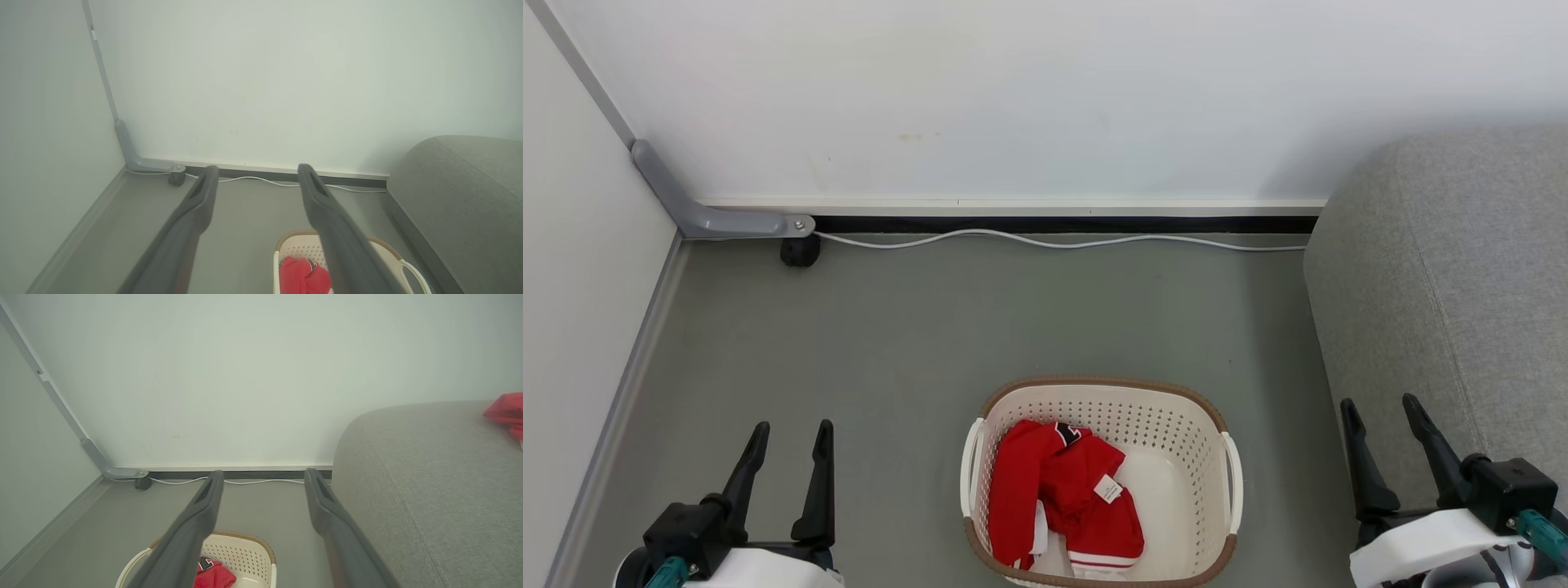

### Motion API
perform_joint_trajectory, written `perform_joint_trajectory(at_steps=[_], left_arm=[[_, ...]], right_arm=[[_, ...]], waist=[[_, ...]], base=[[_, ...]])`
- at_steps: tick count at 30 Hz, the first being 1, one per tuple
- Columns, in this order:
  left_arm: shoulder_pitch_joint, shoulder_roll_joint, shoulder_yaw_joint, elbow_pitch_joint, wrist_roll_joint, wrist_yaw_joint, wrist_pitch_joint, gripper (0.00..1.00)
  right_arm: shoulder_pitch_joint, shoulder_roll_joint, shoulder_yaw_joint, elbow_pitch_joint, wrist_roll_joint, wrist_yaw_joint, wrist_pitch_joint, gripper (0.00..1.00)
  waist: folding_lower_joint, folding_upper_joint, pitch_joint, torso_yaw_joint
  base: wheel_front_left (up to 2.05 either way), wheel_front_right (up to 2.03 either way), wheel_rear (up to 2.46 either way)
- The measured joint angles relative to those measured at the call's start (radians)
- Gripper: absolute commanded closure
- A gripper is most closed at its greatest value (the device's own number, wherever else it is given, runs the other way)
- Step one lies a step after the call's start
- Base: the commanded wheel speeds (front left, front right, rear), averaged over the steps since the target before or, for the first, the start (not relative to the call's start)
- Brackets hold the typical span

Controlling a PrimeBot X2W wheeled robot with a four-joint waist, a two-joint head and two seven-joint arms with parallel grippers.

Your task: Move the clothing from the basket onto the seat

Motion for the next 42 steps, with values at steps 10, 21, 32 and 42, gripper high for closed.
perform_joint_trajectory(at_steps=[10,21,32,42], left_arm=[[0.000,-0.002,-0.010,0.003,0.000,0.000,0.000,0.00],[-0.111,-0.008,-0.112,0.093,-0.021,0.000,0.000,0.00],[-0.369,-0.014,-0.279,0.236,-0.116,0.000,0.000,0.00],[-0.615,-0.020,-0.416,0.433,-0.186,0.000,0.000,0.00]], right_arm=[[-0.001,0.004,-0.003,-0.012,-0.001,0.000,0.000,0.00],[-0.101,-0.004,0.012,-0.076,-0.007,0.000,0.000,0.00],[-0.315,-0.060,0.059,-0.197,-0.011,0.000,0.000,0.00],[-0.465,-0.072,0.105,-0.263,-0.019,0.000,0.000,0.00]], waist=[[0.0000,0.0000,0.021,-0.007],[0.0000,0.0000,0.160,-0.018],[0.0000,0.0000,0.420,-0.051],[0.0000,0.0000,0.660,-0.107]], base=[[0.00,0.00,0.00],[0.00,0.00,0.00],[0.00,0.00,0.00],[0.00,0.00,0.00]])
